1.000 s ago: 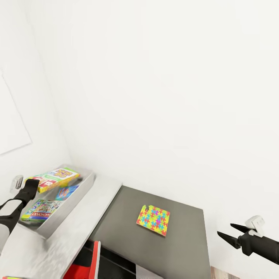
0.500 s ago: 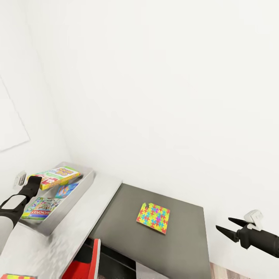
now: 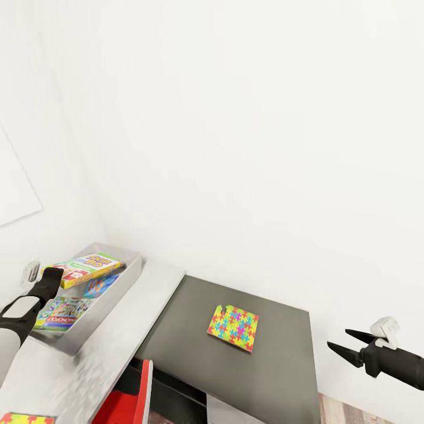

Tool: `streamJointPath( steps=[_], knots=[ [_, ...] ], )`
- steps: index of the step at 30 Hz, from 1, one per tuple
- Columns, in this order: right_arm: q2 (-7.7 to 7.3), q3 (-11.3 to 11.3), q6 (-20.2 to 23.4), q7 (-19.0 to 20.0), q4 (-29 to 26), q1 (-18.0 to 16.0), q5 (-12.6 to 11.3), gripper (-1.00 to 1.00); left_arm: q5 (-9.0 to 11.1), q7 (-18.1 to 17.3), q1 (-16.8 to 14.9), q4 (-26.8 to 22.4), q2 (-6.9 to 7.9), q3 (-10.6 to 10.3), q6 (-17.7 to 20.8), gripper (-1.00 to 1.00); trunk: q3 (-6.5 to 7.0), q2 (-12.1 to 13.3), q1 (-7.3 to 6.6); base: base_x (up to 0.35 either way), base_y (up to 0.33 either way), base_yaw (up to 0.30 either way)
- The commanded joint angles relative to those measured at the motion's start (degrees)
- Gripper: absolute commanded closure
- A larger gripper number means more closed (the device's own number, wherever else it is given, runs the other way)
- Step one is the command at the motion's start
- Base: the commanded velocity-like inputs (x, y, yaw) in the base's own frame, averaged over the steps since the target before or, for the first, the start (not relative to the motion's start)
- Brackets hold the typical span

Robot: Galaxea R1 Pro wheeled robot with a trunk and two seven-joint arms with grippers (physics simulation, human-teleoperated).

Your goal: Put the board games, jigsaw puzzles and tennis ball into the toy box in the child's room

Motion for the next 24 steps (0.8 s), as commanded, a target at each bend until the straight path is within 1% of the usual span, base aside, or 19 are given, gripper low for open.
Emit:
streamJointPath(
  steps=[1,24],
  knots=[
    [0.01,-0.07,0.56,0.49,-0.07,-0.09,0.39,-1.00,0.53,-0.29,-0.07,0.03,0.00,0.34,0.52,1.00,-0.22,-0.14,0.03,0.000,0.000,0.000],
    [-0.06,-0.08,0.65,0.70,-0.07,-0.09,0.39,-1.00,0.53,-0.31,-0.07,0.03,0.36,0.37,0.52,1.00,-2.27,-0.14,0.03,0.000,0.000,0.000]
  ],
)
